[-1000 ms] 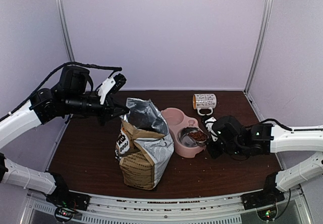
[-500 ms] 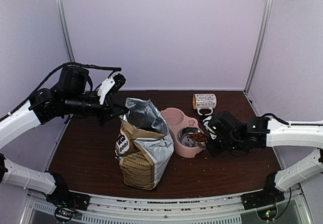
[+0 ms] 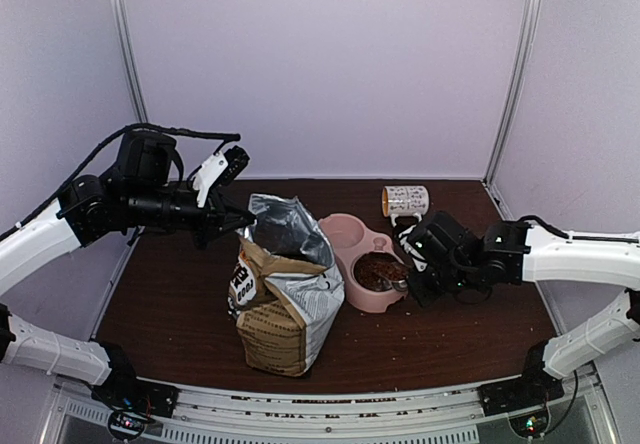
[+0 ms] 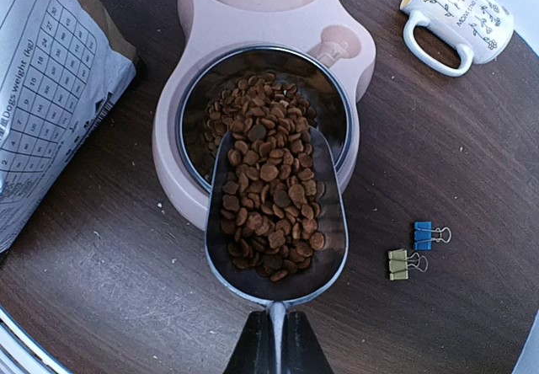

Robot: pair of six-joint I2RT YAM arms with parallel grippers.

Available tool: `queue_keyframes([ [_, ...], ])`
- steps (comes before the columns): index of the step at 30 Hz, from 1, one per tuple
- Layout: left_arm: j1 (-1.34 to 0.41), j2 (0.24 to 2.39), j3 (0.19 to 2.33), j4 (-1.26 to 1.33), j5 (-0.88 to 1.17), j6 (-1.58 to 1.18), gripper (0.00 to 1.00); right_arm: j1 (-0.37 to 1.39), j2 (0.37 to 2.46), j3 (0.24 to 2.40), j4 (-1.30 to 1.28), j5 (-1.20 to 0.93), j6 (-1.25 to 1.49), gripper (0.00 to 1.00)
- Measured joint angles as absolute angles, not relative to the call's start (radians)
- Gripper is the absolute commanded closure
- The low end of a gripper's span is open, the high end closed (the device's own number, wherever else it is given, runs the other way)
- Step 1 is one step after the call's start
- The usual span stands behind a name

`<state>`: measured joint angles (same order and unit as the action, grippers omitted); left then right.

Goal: Serve the pet food

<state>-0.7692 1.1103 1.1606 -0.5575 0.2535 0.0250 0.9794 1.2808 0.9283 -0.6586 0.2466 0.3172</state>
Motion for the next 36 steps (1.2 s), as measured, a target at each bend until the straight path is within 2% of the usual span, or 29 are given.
queue_keyframes([
  [13,-0.769,1.104,1.161,-0.563,0.249,0.025,1.0,0.973,1.327,1.014,-0.747,0.238,0.287,1.0],
  [36,-0.769,1.103,1.161,-0.564,0.25,0.025,1.0,0.969,1.492,1.329,-1.088,0.213,0.176,1.0],
])
